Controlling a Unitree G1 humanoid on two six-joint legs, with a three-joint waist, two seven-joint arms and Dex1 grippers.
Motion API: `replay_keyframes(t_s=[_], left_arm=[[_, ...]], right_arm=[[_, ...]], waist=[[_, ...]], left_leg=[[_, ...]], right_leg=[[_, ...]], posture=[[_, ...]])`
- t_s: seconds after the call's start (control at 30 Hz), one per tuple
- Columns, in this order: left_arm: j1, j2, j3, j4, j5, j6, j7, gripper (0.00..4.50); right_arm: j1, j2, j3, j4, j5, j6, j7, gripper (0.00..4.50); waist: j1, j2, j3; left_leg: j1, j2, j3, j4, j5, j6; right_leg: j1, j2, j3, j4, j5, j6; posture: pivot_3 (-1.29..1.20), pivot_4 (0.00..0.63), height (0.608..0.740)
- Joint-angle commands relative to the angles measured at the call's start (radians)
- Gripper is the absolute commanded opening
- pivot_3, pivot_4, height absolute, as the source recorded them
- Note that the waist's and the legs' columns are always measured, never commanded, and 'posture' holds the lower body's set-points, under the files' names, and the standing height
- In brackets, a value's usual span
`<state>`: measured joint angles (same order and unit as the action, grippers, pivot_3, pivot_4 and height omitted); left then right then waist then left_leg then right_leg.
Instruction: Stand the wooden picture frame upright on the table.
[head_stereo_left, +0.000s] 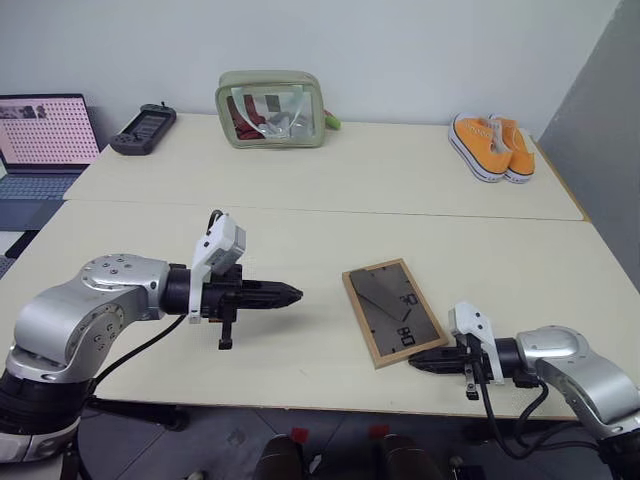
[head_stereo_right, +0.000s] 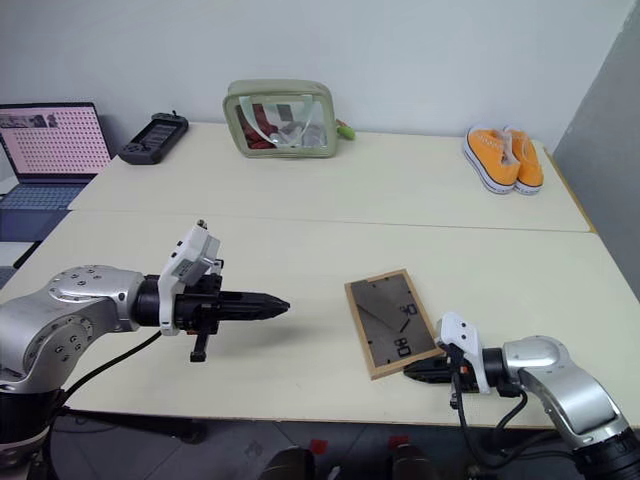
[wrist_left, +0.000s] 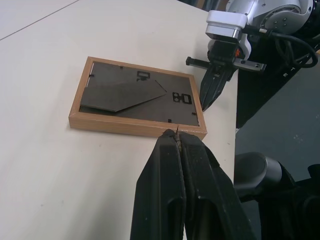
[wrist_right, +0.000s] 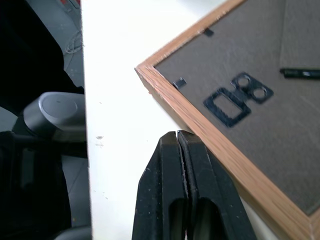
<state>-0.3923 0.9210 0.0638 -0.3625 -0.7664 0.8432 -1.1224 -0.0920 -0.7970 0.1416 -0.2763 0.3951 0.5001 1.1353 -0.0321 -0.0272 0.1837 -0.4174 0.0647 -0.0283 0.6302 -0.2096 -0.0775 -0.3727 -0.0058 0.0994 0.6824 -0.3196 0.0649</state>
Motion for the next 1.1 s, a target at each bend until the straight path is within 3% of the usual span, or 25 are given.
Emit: replay_keyframes(t_s=[0.03, 0.23, 0.47, 0.77, 0.93, 1.1], left_arm=[[-0.003, 0.002, 0.015, -0.019, -0.004, -0.012, 0.005, 0.01], [-0.007, -0.005, 0.011, -0.011, 0.002, -0.018, 0.005, 0.01], [-0.046, -0.025, -0.013, 0.008, 0.013, -0.019, 0.003, 0.01], [-0.021, -0.007, -0.025, 0.004, 0.041, -0.034, -0.022, 0.01], [0.015, 0.029, -0.04, 0.041, 0.102, -0.086, -0.065, 0.01], [0.044, 0.025, -0.072, 0.132, 0.157, -0.082, -0.048, 0.01]], right_arm=[[0.069, -0.123, -0.142, 0.015, 0.001, -0.061, 0.052, 0.04], [0.017, -0.202, -0.212, 0.134, -0.008, -0.114, 0.087, 0.04], [-0.112, -0.068, -0.095, 0.196, -0.064, -0.144, 0.037, 0.04], [-0.131, 0.109, -0.008, 0.156, -0.104, -0.126, -0.068, 0.04], [-0.128, 0.153, 0.005, 0.098, -0.1, -0.078, -0.106, 0.04], [-0.135, 0.118, -0.04, 0.171, -0.151, -0.144, -0.142, 0.04]], waist=[[0.006, 0.0, 0.0], [-0.005, 0.0, 0.0], [-0.009, 0.0, 0.0], [-0.004, 0.0, 0.0], [-0.004, 0.0, 0.0], [-0.001, 0.001, 0.0]], left_leg=[[0.0, -0.001, 0.0, 0.0, 0.0, 0.0], [0.001, 0.0, 0.0, 0.0, 0.0, 0.0], [0.0, 0.0, -0.001, 0.0, 0.0, 0.0], [0.0, 0.0, 0.0, 0.0, 0.0, 0.0], [0.0, 0.001, 0.0, 0.0, 0.0, 0.0], [0.0, 0.0, 0.0, 0.0, 0.0, 0.0]], right_leg=[[0.0, -0.001, 0.0, 0.0, 0.0, 0.0], [0.001, 0.0, 0.0, 0.0, 0.0, 0.0], [0.0, 0.001, 0.0, 0.0, 0.0, 0.0], [0.0, 0.001, 0.0, 0.001, 0.0, 0.0], [-0.001, 0.001, 0.0, 0.002, 0.0, 0.0], [0.0, 0.001, 0.0, 0.002, 0.0, 0.0]], posture=[[0.0, 0.15, 0.74], [0.0, 0.15, 0.74], [0.0, 0.15, 0.74], [0.0, 0.15, 0.74], [0.0, 0.15, 0.74], [0.0, 0.15, 0.74]])
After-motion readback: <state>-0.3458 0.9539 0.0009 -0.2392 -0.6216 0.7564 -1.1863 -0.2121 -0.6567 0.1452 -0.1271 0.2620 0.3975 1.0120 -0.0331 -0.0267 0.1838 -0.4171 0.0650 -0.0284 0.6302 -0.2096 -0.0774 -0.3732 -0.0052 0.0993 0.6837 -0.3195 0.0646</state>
